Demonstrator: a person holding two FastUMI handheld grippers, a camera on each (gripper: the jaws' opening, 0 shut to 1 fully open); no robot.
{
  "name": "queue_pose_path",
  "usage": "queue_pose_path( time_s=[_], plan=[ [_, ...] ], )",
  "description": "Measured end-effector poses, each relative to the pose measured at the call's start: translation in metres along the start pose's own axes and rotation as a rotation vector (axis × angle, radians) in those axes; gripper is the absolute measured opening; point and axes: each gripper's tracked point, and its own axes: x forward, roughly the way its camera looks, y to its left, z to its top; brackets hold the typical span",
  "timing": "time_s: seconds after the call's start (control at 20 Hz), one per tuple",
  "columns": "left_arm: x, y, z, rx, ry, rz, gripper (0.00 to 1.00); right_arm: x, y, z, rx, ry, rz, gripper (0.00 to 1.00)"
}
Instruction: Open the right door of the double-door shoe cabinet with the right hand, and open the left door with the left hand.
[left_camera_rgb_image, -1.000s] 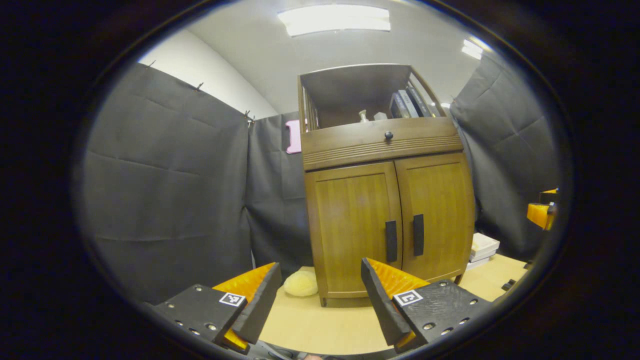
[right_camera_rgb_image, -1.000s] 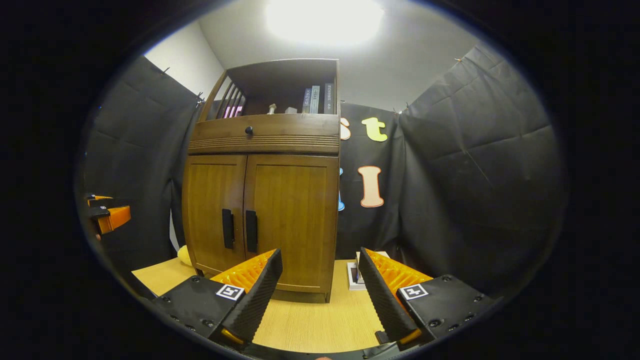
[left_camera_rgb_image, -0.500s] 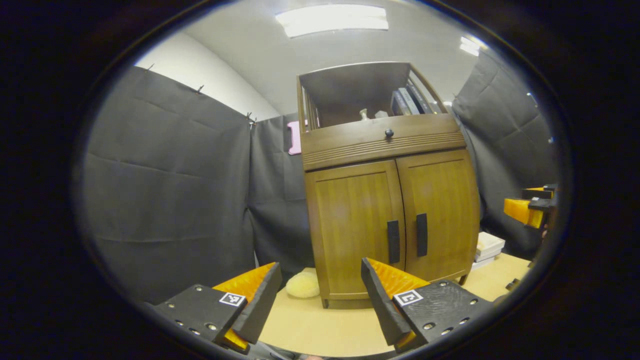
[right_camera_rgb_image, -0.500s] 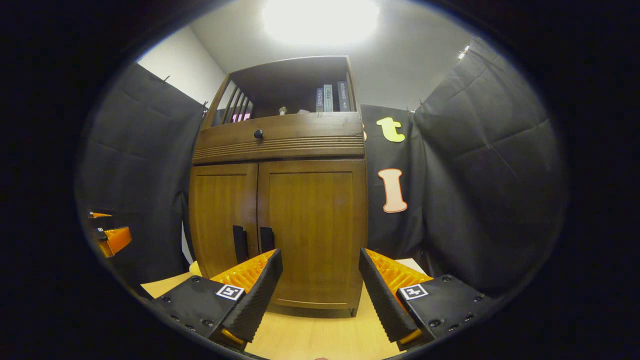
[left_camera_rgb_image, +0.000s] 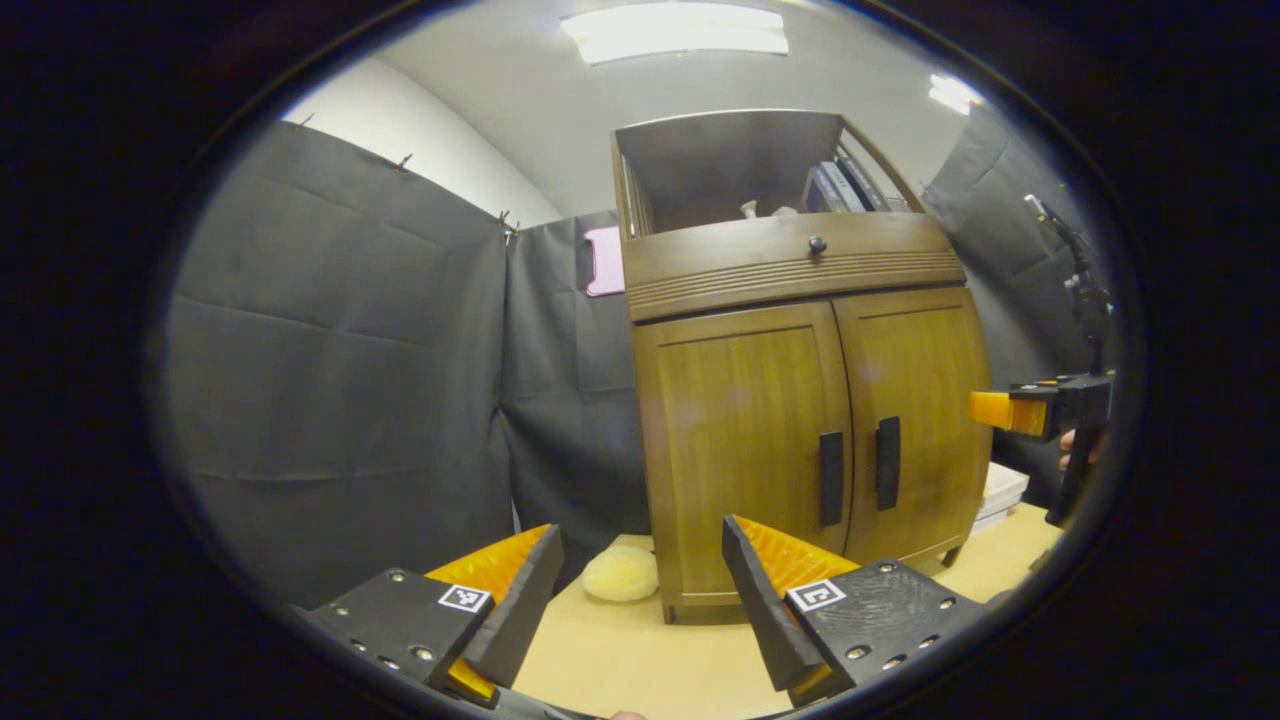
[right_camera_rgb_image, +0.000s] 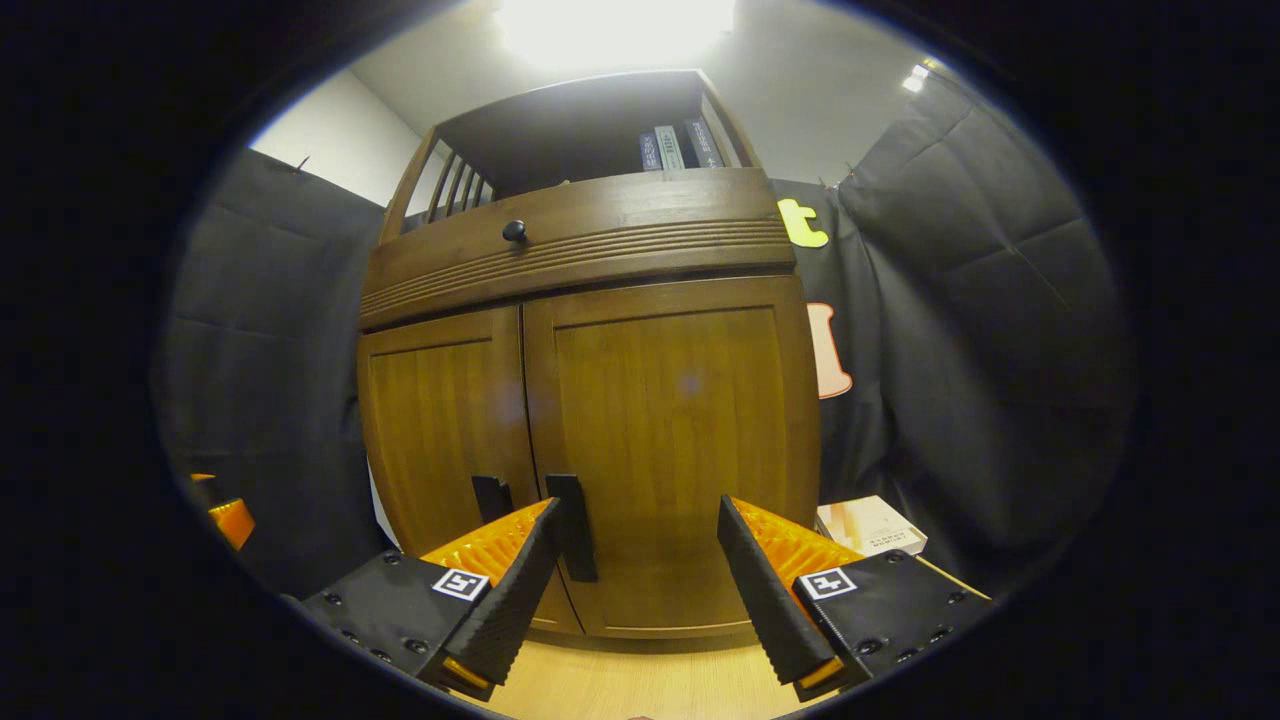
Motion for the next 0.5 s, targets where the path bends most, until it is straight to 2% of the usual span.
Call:
queue_pose_path(
  time_s=[0.1, 0.15, 0.2, 0.35, 0.4, 0.45, 0.5],
  plan=[
    [-0.001, 0.001, 0.0, 0.001, 0.009, 0.004, 0.91, 0.019, 0.01, -0.009, -0.004, 0.016, 0.003, 0.97],
    [0.0, 0.001, 0.0, 0.0, 0.014, 0.006, 0.91, 0.028, 0.016, -0.013, -0.003, 0.023, 0.006, 0.94],
    [0.0, 0.001, 0.0, 0.0, 0.018, 0.01, 0.91, 0.039, 0.019, -0.018, -0.007, 0.03, 0.009, 1.0],
    [-0.001, 0.003, 0.0, 0.004, 0.026, 0.024, 0.91, 0.064, 0.027, -0.031, -0.022, 0.051, 0.01, 0.94],
    [-0.001, 0.003, -0.001, 0.005, 0.029, 0.031, 0.92, 0.07, 0.03, -0.035, -0.023, 0.058, 0.013, 1.0],
    [0.0, 0.003, -0.002, 0.007, 0.034, 0.037, 0.92, 0.078, 0.033, -0.038, -0.023, 0.066, 0.016, 0.94],
    [-0.001, 0.004, -0.001, 0.01, 0.039, 0.045, 0.91, 0.085, 0.035, -0.045, -0.023, 0.075, 0.021, 0.94]
  ],
)
